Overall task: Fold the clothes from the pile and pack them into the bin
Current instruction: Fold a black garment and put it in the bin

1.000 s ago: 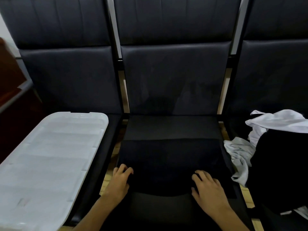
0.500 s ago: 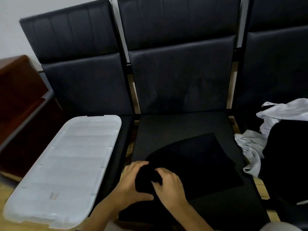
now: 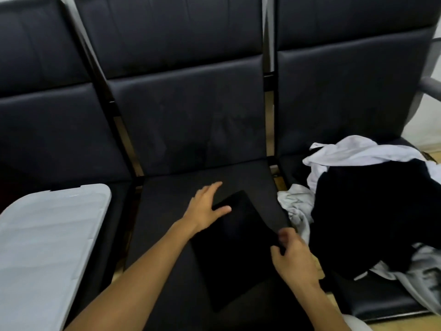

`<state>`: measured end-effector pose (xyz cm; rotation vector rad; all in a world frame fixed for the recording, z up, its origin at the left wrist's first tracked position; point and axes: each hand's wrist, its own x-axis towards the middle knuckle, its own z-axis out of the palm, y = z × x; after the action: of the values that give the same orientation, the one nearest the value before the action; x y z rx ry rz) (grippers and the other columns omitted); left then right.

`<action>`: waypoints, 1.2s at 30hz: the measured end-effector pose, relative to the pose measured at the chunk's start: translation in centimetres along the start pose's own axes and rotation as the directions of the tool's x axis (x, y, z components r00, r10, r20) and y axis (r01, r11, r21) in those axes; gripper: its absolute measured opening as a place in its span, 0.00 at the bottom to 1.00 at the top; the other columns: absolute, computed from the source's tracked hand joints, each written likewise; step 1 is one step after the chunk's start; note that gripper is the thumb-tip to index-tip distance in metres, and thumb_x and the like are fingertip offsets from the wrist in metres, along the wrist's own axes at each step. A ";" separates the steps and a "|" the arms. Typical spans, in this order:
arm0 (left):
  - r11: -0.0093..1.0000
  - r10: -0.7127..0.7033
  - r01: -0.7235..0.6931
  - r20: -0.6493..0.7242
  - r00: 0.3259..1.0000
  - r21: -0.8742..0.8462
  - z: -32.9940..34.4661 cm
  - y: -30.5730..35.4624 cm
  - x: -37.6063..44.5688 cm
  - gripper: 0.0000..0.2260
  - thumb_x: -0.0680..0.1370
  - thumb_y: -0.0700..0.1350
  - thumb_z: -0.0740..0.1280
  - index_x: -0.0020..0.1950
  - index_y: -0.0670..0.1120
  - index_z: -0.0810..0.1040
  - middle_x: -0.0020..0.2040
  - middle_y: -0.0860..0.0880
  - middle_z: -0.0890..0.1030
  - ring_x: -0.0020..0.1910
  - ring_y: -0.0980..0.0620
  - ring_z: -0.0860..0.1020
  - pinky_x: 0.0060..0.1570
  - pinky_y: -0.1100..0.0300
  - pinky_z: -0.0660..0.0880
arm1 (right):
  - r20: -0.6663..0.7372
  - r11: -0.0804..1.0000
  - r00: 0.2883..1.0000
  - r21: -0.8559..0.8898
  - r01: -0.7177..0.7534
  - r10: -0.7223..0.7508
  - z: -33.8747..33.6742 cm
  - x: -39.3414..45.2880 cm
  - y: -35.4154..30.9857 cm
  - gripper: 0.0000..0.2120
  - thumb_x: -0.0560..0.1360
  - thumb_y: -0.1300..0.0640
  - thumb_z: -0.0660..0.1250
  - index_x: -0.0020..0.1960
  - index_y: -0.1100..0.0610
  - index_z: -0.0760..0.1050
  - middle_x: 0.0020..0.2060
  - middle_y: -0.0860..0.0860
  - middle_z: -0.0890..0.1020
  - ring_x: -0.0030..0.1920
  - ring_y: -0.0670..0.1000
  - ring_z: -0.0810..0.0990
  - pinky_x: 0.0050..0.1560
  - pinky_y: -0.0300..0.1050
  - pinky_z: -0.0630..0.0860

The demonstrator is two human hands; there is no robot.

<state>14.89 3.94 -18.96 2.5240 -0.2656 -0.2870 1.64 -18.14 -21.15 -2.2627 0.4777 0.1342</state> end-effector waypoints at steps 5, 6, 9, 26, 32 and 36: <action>0.972 -0.226 0.188 0.339 0.913 0.141 4.9 0.7 4.0 0.41 0.74 0.51 0.74 0.80 0.49 0.54 0.77 0.44 0.62 0.75 0.44 0.62 0.74 0.47 0.61 | 0.166 0.998 0.984 0.014 -0.064 0.061 1.2 1.4 1.7 0.31 0.71 0.42 0.74 0.68 0.54 0.70 0.60 0.51 0.79 0.61 0.52 0.78 0.53 0.39 0.72; 0.971 -0.235 0.207 0.349 0.907 0.115 5.3 1.0 4.2 0.39 0.74 0.49 0.74 0.80 0.48 0.56 0.76 0.44 0.63 0.74 0.45 0.64 0.73 0.50 0.64 | 0.220 0.996 0.973 0.045 -0.082 0.070 1.9 1.7 1.7 0.32 0.69 0.42 0.75 0.67 0.54 0.70 0.59 0.50 0.79 0.62 0.52 0.78 0.55 0.40 0.74; 0.979 -0.203 0.200 0.358 0.911 0.045 4.2 1.5 2.9 0.28 0.74 0.47 0.74 0.72 0.48 0.70 0.69 0.46 0.72 0.65 0.49 0.74 0.66 0.54 0.73 | 0.251 0.986 0.965 0.127 -0.111 0.076 2.9 2.5 1.8 0.25 0.67 0.49 0.78 0.60 0.54 0.75 0.52 0.50 0.83 0.57 0.52 0.81 0.55 0.49 0.79; 0.727 -0.578 -0.049 -0.649 0.494 -0.685 -16.2 -7.9 -44.7 0.09 0.73 0.34 0.73 0.52 0.42 0.82 0.47 0.52 0.87 0.48 0.56 0.84 0.45 0.65 0.79 | 0.471 0.578 0.369 0.451 0.680 -0.802 9.0 -20.0 -26.8 0.09 0.72 0.62 0.73 0.48 0.49 0.80 0.40 0.44 0.84 0.42 0.43 0.82 0.42 0.47 0.79; 0.730 -0.670 0.173 -0.643 0.370 -0.661 -13.9 -12.8 -61.3 0.10 0.75 0.38 0.74 0.55 0.45 0.82 0.48 0.51 0.86 0.49 0.55 0.84 0.48 0.61 0.81 | 0.740 0.533 0.001 0.483 0.695 -0.672 18.1 -30.8 -29.8 0.06 0.73 0.55 0.76 0.49 0.52 0.81 0.44 0.50 0.85 0.47 0.48 0.83 0.53 0.54 0.80; 0.714 -0.700 0.402 -0.561 0.442 -0.573 -9.7 -17.0 -67.1 0.05 0.74 0.41 0.75 0.45 0.49 0.81 0.38 0.56 0.83 0.38 0.59 0.81 0.39 0.64 0.75 | 0.843 0.511 -0.091 0.403 0.759 -0.531 24.6 -34.3 -26.9 0.05 0.74 0.53 0.73 0.50 0.50 0.82 0.45 0.47 0.85 0.48 0.43 0.83 0.54 0.51 0.81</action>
<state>-44.62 39.62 -11.00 2.0324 0.9283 0.4643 -18.42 26.49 -10.52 -1.8500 -1.4189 0.9525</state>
